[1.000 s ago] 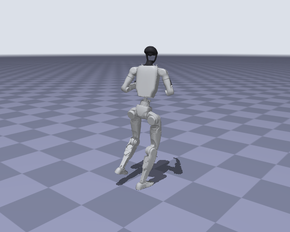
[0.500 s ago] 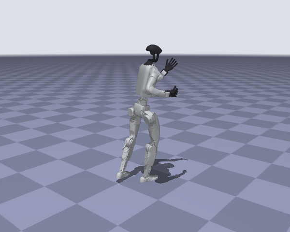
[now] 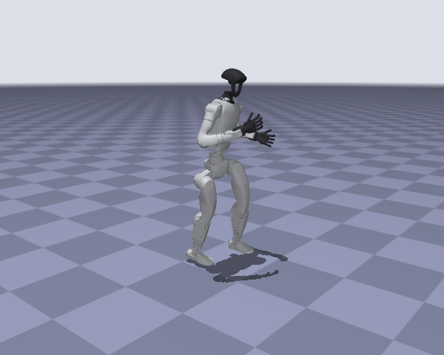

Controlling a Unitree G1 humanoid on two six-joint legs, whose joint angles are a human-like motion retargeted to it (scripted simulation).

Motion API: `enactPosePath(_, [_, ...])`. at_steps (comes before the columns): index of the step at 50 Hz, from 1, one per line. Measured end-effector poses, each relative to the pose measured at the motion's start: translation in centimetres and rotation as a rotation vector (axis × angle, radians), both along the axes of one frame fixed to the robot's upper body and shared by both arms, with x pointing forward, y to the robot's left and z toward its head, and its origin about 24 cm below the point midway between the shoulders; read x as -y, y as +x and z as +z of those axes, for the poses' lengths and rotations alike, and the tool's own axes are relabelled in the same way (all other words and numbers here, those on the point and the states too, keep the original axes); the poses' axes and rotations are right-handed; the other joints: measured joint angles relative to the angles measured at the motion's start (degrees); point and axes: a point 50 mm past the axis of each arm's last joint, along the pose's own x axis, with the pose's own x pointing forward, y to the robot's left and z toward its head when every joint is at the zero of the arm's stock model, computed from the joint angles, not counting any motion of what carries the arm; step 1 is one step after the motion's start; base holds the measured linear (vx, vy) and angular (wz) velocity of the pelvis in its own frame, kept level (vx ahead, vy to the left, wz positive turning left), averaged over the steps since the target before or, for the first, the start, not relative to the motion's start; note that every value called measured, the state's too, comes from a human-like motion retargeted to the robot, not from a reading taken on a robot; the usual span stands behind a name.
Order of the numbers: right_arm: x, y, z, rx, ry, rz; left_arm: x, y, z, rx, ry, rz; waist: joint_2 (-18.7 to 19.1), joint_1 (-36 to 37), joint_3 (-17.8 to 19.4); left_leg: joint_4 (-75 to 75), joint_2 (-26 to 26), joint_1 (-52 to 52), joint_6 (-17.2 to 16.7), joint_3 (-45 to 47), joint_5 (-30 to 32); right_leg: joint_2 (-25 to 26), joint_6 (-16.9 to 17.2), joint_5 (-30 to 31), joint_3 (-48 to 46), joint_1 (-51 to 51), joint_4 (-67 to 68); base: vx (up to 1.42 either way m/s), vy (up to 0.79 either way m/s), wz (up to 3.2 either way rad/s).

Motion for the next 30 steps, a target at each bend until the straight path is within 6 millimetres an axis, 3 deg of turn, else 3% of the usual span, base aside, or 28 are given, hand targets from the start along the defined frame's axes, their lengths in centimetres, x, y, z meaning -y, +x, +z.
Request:
enactPosePath(3, [0.9, 0.1, -0.6, -0.006, -0.016, -0.047, 0.8, 0.3, 0.3, -0.003, 0.072, -0.11, 5.41, 0.93, 2.09, -11.42, 3.62, 2.42, -3.78, 0.0, 2.53, 0.19, 0.0, -5.22, -6.33, 2.32, 5.31, 0.41, 0.41, -2.56])
enactPosePath(5, [2.8, 0.0, -1.5, -0.019, -0.009, -0.213, 2.2, 1.4, 0.7, 0.034, 0.167, -0.213, 10.22, -1.09, 5.29, -10.94, 4.49, 3.93, -4.38, -0.29, 4.7, -0.88, -1.94, -12.39, -12.18, 2.09, 17.29, 0.32, 0.7, -1.23])
enactPosePath(8, [5.0, 0.6, -4.7, -0.156, 0.083, -0.571, 4.4, 4.6, 1.9, 0.159, 0.384, -0.306, 12.55, -6.86, 9.14, 2.16, 4.9, 2.7, -3.03, -0.06, -4.92, -3.27, -8.42, -24.47, -19.73, -5.19, 43.19, 0.3, 0.36, -0.65])
enactPosePath(10, [5.8, 0.6, -8.3, -0.339, 0.087, -0.705, 6.3, 7.2, 3.6, 0.285, 0.481, -0.312, 11.7, -10.99, 8.51, 10.67, 4.13, 0.05, -0.85, 2.29, -11.38, -6.7, -12.39, -31.45, -22.29, -12.72, 55.41, 0.31, 0.19, -0.88])
enactPosePath(12, [6.4, -0.5, -9.6, -0.414, 0.061, -0.677, 8.6, 8.8, 7.7, 0.517, 0.457, -0.292, 11.55, -15.47, 7.08, 12.14, 4.34, 0.25, -0.51, 5.69, -12.57, -9.5, -15.16, -34.86, -25.95, -18.62, 57.93, 0.39, 0.07, -1.21])
enactPosePath(15, [7.9, -2.9, -8.5, -0.399, 0.0, -0.538, 11.4, 8.7, 13.7, 0.803, 0.187, -0.288, 14.24, -23.33, 1.47, 5.07, 4.92, 4.9, 0.18, 9.65, -7.84, -9.08, -14.53, -35.09, -33.01, -22.24, 46.13, 0.52, -0.08, -1.37])
enactPosePath(16, [8.5, -3.3, -8.1, -0.409, -0.029, -0.509, 12.1, 8.1, 15.1, 0.818, -0.12, -0.328, 15.91, -25.99, -0.2, 2.24, 4.89, 6.91, 0.9, 10.17, -4.42, -8.07, -12.85, -33.79, -35.46, -21.48, 38.18, 0.6, -0.2, -1.46])
enactPosePath(17, [9.1, -3.7, -7.7, -0.417, -0.062, -0.477, 12.6, 7.8, 16.3, 0.843, -0.275, -0.354, 17.46, -28.45, -1.8, -0.13, 4.89, 8.69, 1.21, 10.48, -0.82, -7.23, -11.32, -32.38, -38.24, -20.54, 30.0, 0.63, -0.26, -1.55])
enactPosePath(18, [9.6, -4.0, -7.4, -0.419, -0.103, -0.447, 12.9, 7.6, 17.3, 0.936, -0.13, -0.327, 18.78, -30.49, -3.25, -1.58, 4.96, 9.99, 0.72, 10.36, 3.15, -6.73, -10.1, -30.75, -41.65, -19.24, 21.37, 0.64, -0.29, -1.78])
enactPosePath(20, [10.1, -4.0, -7.3, -0.423, -0.161, -0.431, 14.1, 7.0, 18.2, 0.998, -0.132, -0.366, 20.21, -32.63, -5.14, -3.08, 3.99, 12.29, -0.72, 8.37, 10.21, -7.0, -8.58, -27.93, -50.08, -17.2, 7.36, 0.64, -0.29, -2.27])
enactPosePath(23, [9.9, -2.6, -7.3, -0.339, -0.242, -0.474, 15.1, 6.7, 17.2, 0.941, -0.195, -0.482, 20.51, -31.05, -4.23, -2.69, 0.06, 16.86, -0.96, 1.44, 14.92, -7.05, -7.96, -21.58, -59.25, -15.58, -2.17, 0.63, -0.21, -3.17])
enactPosePath(25, [9.1, -0.8, -7.0, -0.263, -0.264, -0.503, 14.3, 7.4, 15.0, 0.828, -0.22, -0.48, 20.33, -28.54, -1.78, 3.3, -2.08, 18.4, 0.22, -0.6, 13.34, -6.88, -9.04, -21.54, -58.59, -15.23, -0.57, 0.61, -0.1, -3.87])
enactPosePath(27, [7.3, 1.8, -6.6, -0.205, -0.228, -0.516, 11.8, 8.8, 11.2, 0.643, -0.249, -0.327, 21.1, -26.05, 1.24, 16.26, -1.63, 15.59, 1.8, 1.18, 8.73, -6.5, -11.92, -27.76, -52.29, -15.97, 5.57, 0.59, 0.0, -3.93])
enactPosePath(30, [4.1, 5.0, -3.9, -0.062, -0.163, -0.5, 6.4, 9.1, 2.5, 0.265, -0.227, 0.059, 22.72, -21.73, 4.77, 37.23, 1.74, 7.12, 4.87, 4.17, 2.41, -5.15, -15.43, -36.23, -40.97, -18.01, 14.26, 0.63, 0.1, -3.53])
